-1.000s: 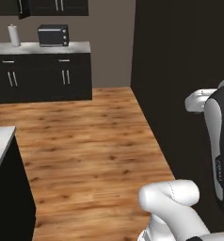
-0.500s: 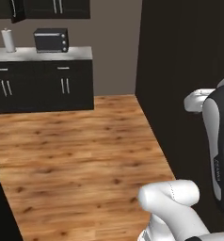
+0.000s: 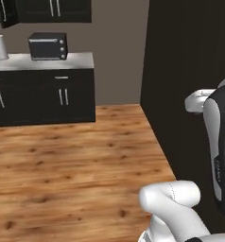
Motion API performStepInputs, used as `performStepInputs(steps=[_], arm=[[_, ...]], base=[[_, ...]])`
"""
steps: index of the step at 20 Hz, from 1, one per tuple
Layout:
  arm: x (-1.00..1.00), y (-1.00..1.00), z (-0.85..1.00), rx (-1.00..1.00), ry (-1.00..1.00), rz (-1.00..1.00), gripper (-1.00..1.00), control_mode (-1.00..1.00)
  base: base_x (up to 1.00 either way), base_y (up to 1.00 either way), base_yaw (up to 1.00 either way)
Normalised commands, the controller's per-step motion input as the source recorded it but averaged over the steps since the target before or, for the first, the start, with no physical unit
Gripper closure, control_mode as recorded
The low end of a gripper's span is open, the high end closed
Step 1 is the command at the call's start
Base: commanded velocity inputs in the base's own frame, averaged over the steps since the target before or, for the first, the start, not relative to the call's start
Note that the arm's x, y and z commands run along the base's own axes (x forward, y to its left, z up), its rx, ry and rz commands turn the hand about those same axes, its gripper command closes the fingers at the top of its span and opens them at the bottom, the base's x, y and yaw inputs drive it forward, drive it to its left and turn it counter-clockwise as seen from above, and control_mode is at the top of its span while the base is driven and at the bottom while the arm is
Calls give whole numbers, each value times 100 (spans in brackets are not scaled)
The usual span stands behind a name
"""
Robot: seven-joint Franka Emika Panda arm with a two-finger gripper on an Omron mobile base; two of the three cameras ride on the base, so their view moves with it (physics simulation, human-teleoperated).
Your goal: There is a bowl on the dining counter. Grab a lemon wedge from the fridge and place it in the bowl. Then get the liquor bottle and glass cup from the cabinet and place them next to the bowl.
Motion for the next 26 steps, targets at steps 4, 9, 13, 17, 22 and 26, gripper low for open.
performStepInputs(steps=[4, 9, 13, 17, 22, 26], arm=[[0, 0, 0, 0, 0, 0, -100, 100], [0, 0, 0, 0, 0, 0, -100, 100], [0, 0, 0, 0, 0, 0, -100, 100], [0, 0, 0, 0, 0, 0, -100, 100], [0, 0, 0, 0, 0, 0, -100, 100], [0, 0, 0, 0, 0, 0, -100, 100]], base=[[100, 5, 0], [100, 22, 0], [100, 55, 0], [100, 74, 0], [100, 91, 0], [100, 100, 0]])
